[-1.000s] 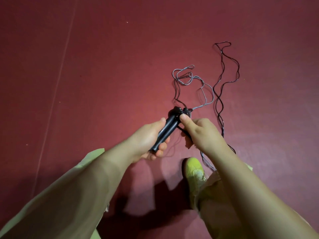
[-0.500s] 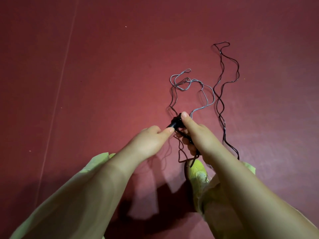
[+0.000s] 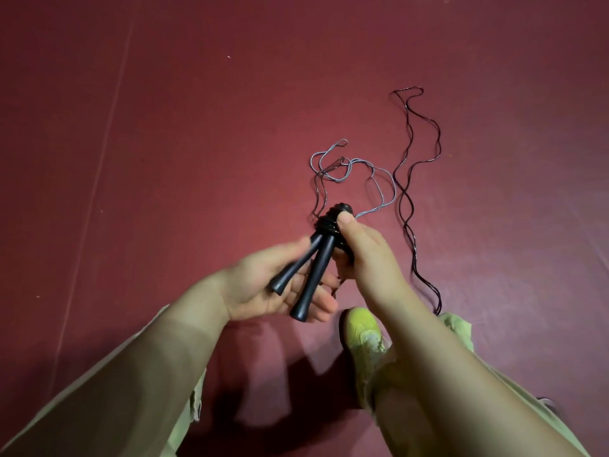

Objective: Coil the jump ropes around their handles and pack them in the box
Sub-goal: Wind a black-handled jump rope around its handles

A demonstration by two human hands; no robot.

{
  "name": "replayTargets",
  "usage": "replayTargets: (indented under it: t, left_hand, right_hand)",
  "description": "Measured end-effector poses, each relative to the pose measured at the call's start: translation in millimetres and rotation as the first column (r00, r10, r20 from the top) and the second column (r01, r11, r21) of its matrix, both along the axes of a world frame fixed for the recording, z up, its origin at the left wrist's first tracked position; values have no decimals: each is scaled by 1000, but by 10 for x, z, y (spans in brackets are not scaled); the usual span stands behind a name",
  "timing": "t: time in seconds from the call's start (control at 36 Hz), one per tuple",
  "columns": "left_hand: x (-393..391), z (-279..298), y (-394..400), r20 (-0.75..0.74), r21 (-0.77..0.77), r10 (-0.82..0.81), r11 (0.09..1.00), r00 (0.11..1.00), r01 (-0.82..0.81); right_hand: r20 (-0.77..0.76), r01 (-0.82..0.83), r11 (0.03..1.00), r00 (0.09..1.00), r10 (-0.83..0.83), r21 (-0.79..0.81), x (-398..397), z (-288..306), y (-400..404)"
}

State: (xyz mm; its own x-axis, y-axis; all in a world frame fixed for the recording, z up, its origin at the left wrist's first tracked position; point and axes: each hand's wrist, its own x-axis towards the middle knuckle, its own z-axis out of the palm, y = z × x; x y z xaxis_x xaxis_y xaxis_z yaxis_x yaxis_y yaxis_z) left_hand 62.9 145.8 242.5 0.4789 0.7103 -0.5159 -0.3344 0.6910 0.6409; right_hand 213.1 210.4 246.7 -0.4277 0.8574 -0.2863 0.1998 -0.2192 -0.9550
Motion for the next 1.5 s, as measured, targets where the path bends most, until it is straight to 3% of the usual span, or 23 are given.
replayTargets:
  t: [0.06,0.17,0.25,0.39,0.5,0.58,0.69,0.81,0.89,0.94,1.03,1.08,1.14,1.22,1.28,1.31,1.36,1.42,1.5]
  left_hand:
    - [-21,3,1,154,-25,39,999,987,-35]
    - [-21,28,27,162,-98,107,991,981,-92]
    - [-17,57,54,18,-145,100,985,995,-96]
    - [0,-12,46,-289,-94,69,991,955,-100]
    - [41,-52,67,-416,-47,112,988,903,-145]
    - [81,-57,95,-498,19,184,979,847,-201]
    - [80,-104,136,-704,147,242,969,668,-197]
    - [98,-145,126,-908,259,238,966,346,15]
    - [194,-110,111,-963,263,244,947,119,185]
    - [229,-96,104,-967,252,252,931,37,265]
    - [262,-113,93,-966,241,259,908,-8,343]
    - [263,-126,86,-968,242,250,909,23,338]
    - [235,-150,106,-969,237,206,927,133,291]
    - [205,-96,108,-832,233,123,963,541,138]
    - [199,-44,74,-535,186,101,983,839,0]
    - [189,-16,53,-361,129,76,991,930,-30]
    - [147,-11,28,-37,39,-11,999,999,13]
    - [136,-19,8,236,31,-53,998,970,47]
    - [170,-15,-2,366,-28,4,1000,931,7]
  right_hand:
    - [-44,-18,1000,999,18,4,4,39,10]
    - [16,-76,997,997,76,19,17,104,58]
    - [163,-125,991,978,131,-46,65,66,128]
    - [280,-185,974,936,215,-129,148,19,166]
    - [429,-186,982,886,178,-24,131,5,157]
    - [391,-159,986,912,126,53,107,-23,149]
    - [300,-64,997,951,77,-53,58,-31,88]
    - [231,-13,976,971,64,-219,7,-89,56]
    - [233,3,963,970,63,-271,8,-65,56]
    - [264,28,960,963,48,-277,15,-53,77]
    - [326,52,966,945,35,-254,12,-39,85]
    - [318,81,967,948,0,-240,6,-34,88]
    - [293,91,979,956,-33,-185,14,-29,90]
    - [249,34,998,968,-22,-43,28,30,74]
    - [148,23,999,989,-19,-26,36,66,64]
    - [77,36,998,996,-32,-49,42,85,63]
    - [-50,48,993,997,-54,-106,54,94,82]
    - [-137,33,990,989,-52,-138,64,82,105]
    - [-202,-36,983,979,-2,-180,82,71,133]
